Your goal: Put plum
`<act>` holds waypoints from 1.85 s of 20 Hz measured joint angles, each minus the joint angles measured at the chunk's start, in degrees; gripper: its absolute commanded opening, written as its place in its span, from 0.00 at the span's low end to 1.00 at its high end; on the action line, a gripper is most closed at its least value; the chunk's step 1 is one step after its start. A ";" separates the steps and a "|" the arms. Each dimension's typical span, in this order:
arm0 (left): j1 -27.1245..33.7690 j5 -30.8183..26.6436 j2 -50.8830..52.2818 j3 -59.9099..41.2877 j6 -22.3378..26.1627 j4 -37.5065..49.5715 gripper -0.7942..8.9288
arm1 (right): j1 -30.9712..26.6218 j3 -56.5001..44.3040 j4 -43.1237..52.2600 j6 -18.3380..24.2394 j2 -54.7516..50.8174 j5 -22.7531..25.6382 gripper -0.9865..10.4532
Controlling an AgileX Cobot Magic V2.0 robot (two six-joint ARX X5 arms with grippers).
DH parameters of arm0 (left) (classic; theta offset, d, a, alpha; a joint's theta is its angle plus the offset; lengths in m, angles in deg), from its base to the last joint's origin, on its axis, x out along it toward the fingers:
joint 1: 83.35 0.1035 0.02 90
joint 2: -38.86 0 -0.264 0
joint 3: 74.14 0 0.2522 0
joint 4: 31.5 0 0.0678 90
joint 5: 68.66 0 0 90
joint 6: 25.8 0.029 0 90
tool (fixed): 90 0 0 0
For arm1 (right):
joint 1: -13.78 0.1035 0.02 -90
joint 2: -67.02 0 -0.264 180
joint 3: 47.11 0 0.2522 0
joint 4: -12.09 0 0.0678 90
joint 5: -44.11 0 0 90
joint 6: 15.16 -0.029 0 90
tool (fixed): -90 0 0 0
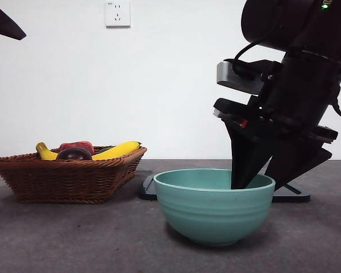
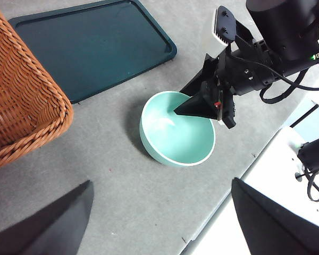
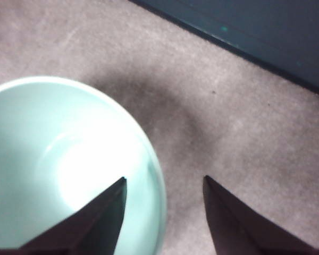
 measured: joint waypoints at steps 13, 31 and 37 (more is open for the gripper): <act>0.00 0.00 0.00 0.00 0.00 0.00 0.50 | -0.02 8.26 -13.53 0.17 -25.42 -0.24 0.29; 0.00 -0.02 0.00 0.00 0.00 0.00 0.49 | 0.00 8.39 -27.65 0.17 -36.72 -8.83 0.29; 0.00 0.00 0.00 0.00 0.00 0.00 0.09 | 0.00 8.39 -27.65 0.20 -36.72 -8.83 0.09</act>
